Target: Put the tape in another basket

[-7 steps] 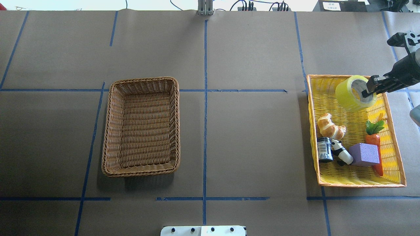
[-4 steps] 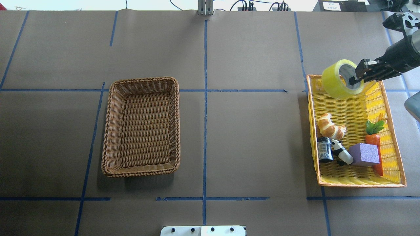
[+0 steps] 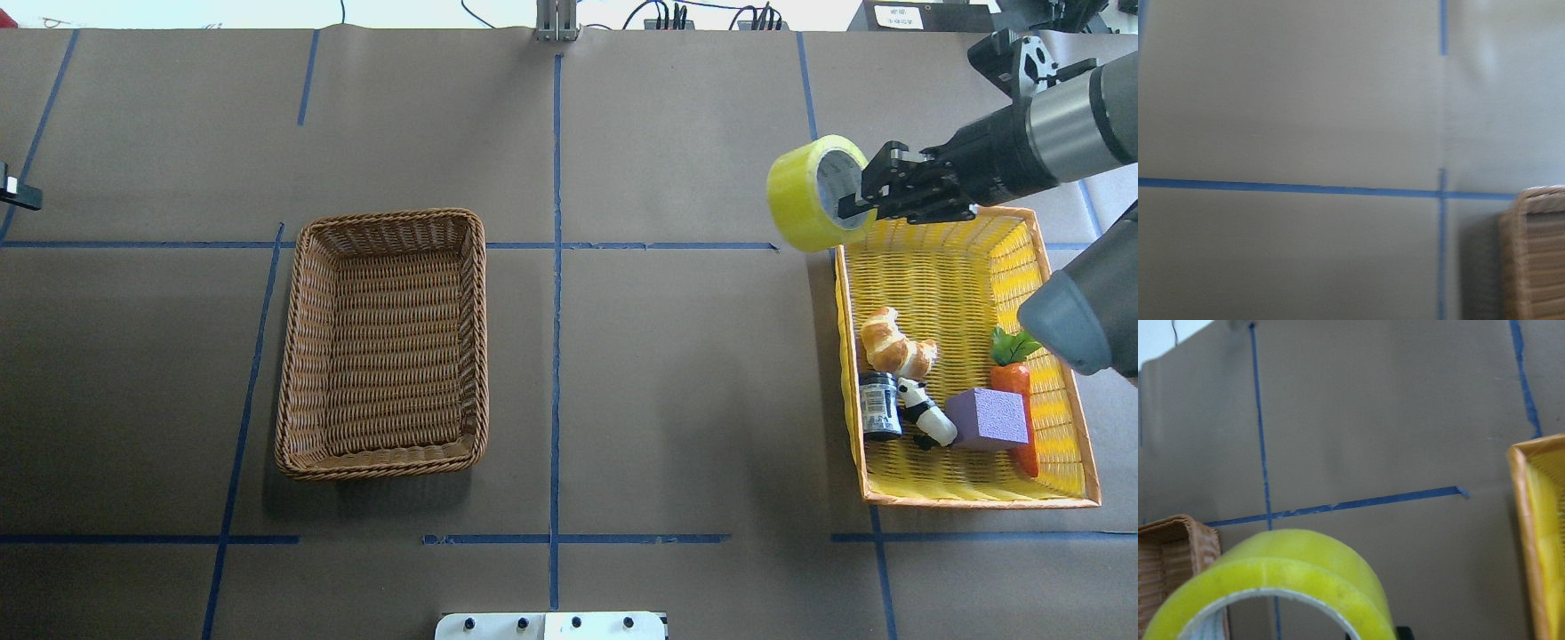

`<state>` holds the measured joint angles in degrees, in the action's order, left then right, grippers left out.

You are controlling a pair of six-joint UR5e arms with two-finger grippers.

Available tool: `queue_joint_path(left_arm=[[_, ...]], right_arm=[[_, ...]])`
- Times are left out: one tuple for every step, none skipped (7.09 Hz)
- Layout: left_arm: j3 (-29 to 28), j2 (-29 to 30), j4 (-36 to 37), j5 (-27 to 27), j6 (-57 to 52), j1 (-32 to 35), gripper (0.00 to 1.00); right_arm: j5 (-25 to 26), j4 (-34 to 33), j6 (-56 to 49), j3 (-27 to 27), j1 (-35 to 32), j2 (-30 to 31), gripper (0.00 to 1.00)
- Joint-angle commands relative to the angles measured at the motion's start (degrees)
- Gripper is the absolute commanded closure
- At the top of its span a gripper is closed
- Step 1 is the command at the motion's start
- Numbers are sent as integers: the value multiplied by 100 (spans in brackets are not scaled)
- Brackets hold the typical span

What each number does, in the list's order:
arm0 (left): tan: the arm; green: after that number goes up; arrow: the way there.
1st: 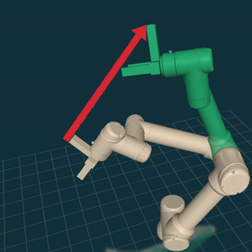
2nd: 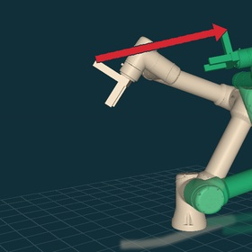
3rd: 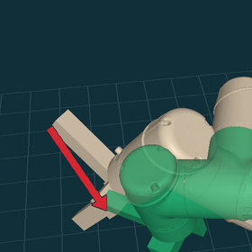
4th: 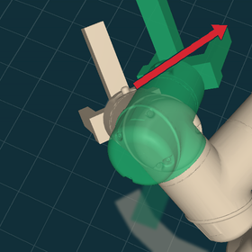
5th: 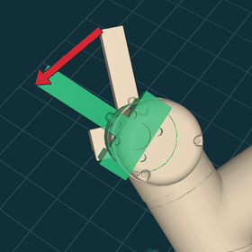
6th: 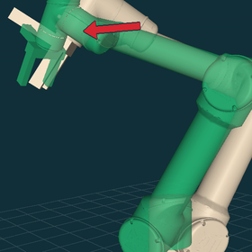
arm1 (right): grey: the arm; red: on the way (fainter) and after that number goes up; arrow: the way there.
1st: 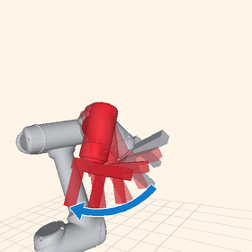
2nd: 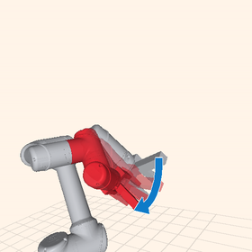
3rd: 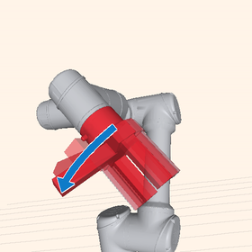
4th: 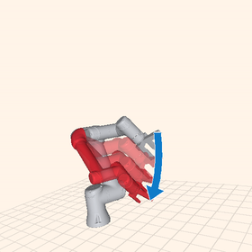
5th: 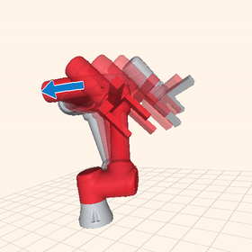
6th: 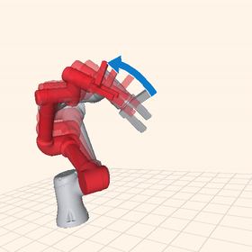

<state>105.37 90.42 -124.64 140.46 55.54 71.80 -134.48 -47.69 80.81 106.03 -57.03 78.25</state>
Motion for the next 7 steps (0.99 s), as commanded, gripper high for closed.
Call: queue_joint_path(left_arm=[[62, 308, -1645, -10, 2453, -525, 0], [62, 492, -2043, -19, 3419, -649, 0], [80, 746, -2551, -27, 4351, -850, 0], [62, 853, -3461, -262, 5300, -1157, 0], [88, 863, -4384, -743, 6136, -1386, 0], [89, 872, -5054, -1053, 6788, -1597, 0], [123, 880, -5496, -1291, 7230, -1895, 0]], right_arm=[[885, 1747, 1792, -38, 691, 6, 98], [915, 2181, 2294, -38, 850, 6, 98], [993, 2655, 2673, -21, 1051, -11, 98], [1507, 3234, 2999, 23, 1419, -20, 98], [2191, 3997, 3281, 23, 1901, -12, 98], [2450, 4274, 3310, 23, 2254, -20, 98], [2453, 4277, 3310, 23, 2432, -212, 98]])
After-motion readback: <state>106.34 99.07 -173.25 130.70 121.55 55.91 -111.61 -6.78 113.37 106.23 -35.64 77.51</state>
